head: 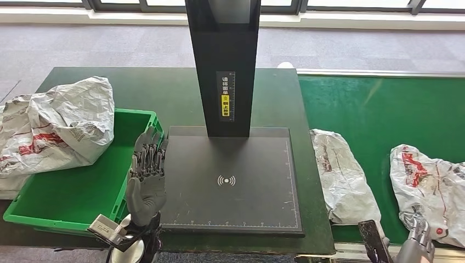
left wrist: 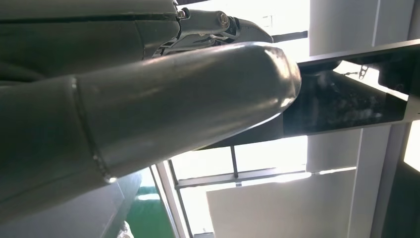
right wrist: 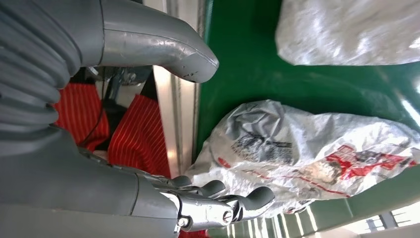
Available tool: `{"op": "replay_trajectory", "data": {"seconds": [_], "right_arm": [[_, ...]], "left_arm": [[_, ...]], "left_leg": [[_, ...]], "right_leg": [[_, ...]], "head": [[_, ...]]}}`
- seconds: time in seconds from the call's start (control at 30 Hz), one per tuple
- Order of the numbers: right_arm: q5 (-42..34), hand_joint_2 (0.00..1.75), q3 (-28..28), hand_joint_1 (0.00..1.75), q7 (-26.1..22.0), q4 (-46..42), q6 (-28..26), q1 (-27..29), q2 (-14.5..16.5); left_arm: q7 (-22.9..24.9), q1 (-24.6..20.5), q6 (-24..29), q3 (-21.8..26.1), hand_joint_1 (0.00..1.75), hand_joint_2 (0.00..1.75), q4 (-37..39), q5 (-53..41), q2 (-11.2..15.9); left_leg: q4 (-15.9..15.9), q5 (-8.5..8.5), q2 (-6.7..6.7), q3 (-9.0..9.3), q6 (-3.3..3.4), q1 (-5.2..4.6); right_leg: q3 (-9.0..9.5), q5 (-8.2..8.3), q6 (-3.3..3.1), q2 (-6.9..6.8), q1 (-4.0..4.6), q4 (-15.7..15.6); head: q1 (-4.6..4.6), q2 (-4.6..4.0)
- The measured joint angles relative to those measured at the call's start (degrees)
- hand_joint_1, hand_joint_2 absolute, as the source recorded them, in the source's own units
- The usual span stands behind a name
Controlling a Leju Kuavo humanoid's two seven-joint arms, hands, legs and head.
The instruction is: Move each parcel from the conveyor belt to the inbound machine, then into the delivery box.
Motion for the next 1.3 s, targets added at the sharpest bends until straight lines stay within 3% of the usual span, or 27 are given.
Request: {"op": "replay_trajectory", "data": {"seconds": [0.27,0.47,0.9,1.1,1.13,1.23,1.27,1.3], "right_arm": [[-2.81,1.75,11.27,0.00,5.41,4.28,-1.14,-3.66,-1.66],[-2.77,1.75,16.30,0.00,7.30,7.11,-1.47,-5.07,-3.16],[0.27,1.75,18.07,0.00,12.45,12.78,-3.04,-6.12,-5.27],[3.31,1.75,17.47,0.00,16.52,13.31,0.46,-4.82,-5.95],[3.64,1.75,16.91,0.07,16.66,13.20,1.37,-4.27,-6.00],[5.45,1.75,13.75,1.38,15.98,11.99,4.48,-2.72,-5.97],[6.36,1.75,12.41,1.75,15.59,11.57,5.36,-2.45,-5.92],[7.22,1.75,11.17,1.75,15.25,11.33,5.96,-2.35,-5.87]], "left_arm": [[0.26,0.27,1.81,-0.81,0.00,0.00,-1.55,-1.56,0.02],[0.74,0.70,3.79,-1.18,0.00,0.00,-2.69,-3.10,0.03],[0.99,3.11,5.14,-1.19,0.00,0.00,-4.49,-3.54,0.01],[1.01,3.14,5.20,-1.19,0.00,0.00,-4.44,-3.55,0.01],[1.03,3.14,5.29,-1.19,0.00,0.00,-4.42,-3.55,0.02],[1.10,3.14,5.58,-1.19,0.00,0.00,-4.32,-3.56,0.03],[1.14,3.14,5.62,-1.19,0.00,0.00,-4.27,-3.56,0.03],[1.17,3.13,5.65,-1.19,0.00,0.00,-4.19,-3.56,0.02]], "left_leg": [[0.00,0.03,-0.01,0.06,0.02,0.00],[0.00,0.03,-0.02,0.06,0.02,0.00],[0.00,0.02,-0.08,0.04,0.01,0.00],[0.01,0.01,-0.08,0.07,0.02,-0.01],[0.01,0.01,-0.08,0.07,0.02,-0.01],[0.01,0.00,-0.11,0.03,0.02,-0.02],[0.01,0.00,-0.12,0.02,0.02,-0.02],[0.01,-0.01,-0.12,0.02,0.02,-0.02]], "right_leg": [[0.02,0.00,0.00,-0.02,0.00,0.01],[0.03,0.00,0.00,-0.01,-0.01,0.01],[0.01,-0.01,0.00,-0.04,0.00,0.00],[-0.02,-0.01,0.00,-0.04,-0.01,-0.02],[-0.02,-0.01,0.01,-0.04,-0.01,-0.02],[-0.02,-0.02,0.02,-0.07,-0.02,-0.02],[-0.02,-0.02,0.02,-0.07,-0.02,-0.02],[-0.02,-0.02,0.02,-0.07,-0.02,-0.03]], "head": [[0.00,0.00],[0.00,0.00],[-0.01,0.00],[-0.01,0.00],[-0.01,0.00],[0.00,0.00],[0.00,0.00],[0.00,0.00]]}}
